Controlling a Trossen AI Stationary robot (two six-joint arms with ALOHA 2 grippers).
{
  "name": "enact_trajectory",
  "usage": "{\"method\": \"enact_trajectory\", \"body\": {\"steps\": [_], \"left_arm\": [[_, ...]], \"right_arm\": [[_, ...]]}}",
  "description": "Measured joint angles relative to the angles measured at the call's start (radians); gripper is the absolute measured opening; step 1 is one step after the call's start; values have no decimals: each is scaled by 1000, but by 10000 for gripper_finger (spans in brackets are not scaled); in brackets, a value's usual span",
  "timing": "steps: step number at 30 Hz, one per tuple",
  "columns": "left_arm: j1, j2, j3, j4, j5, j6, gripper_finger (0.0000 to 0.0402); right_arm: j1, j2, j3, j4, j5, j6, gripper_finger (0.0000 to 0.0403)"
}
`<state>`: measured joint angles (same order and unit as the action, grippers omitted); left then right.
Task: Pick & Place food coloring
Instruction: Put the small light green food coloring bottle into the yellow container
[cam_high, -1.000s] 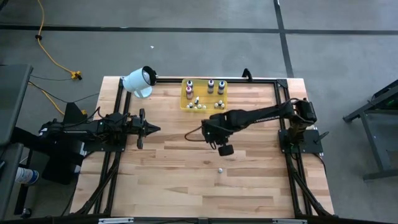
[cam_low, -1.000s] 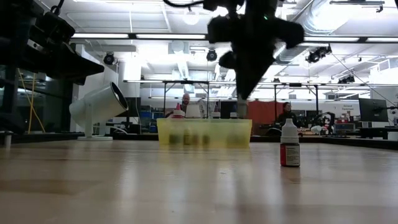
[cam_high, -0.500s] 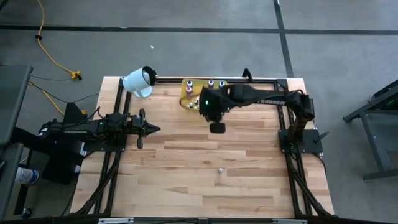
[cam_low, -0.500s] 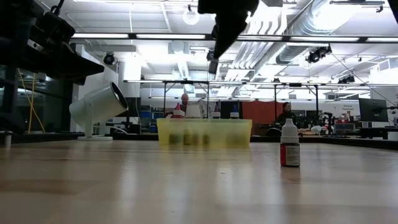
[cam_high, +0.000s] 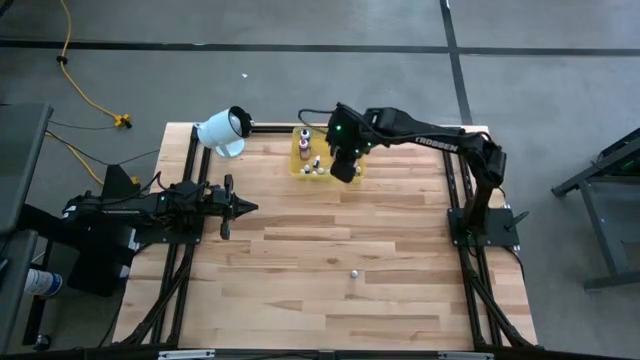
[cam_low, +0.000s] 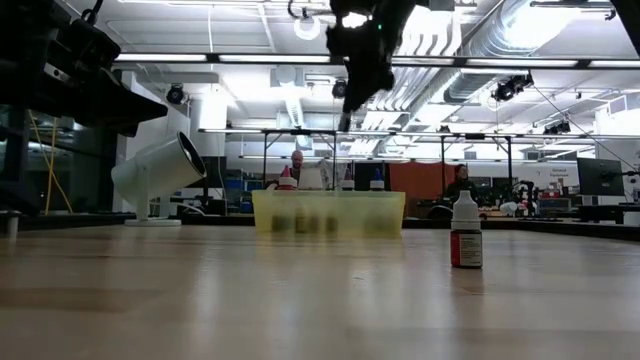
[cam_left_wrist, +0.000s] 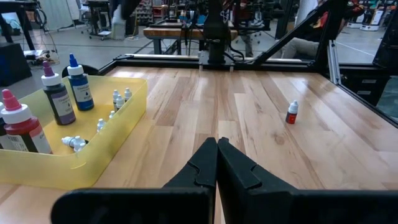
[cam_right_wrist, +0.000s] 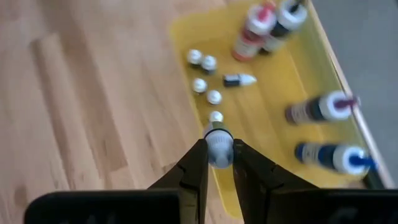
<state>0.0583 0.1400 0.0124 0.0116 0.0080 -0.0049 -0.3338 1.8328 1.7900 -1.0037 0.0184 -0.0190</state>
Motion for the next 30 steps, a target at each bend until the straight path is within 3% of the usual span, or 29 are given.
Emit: {"method": "enact_trajectory", "body": {"steps": [5,10,30], "left_arm": [[0,0,0,0,0,0,0],[0,0,0,0,0,0,0],[0,0,0,0,0,0,0]], "right_arm": [[-57,0,-79,47,-1,211,51],[-88,1,-151,133,-3,306,54],[-185,228,-115,150,-54,386,55]]}}
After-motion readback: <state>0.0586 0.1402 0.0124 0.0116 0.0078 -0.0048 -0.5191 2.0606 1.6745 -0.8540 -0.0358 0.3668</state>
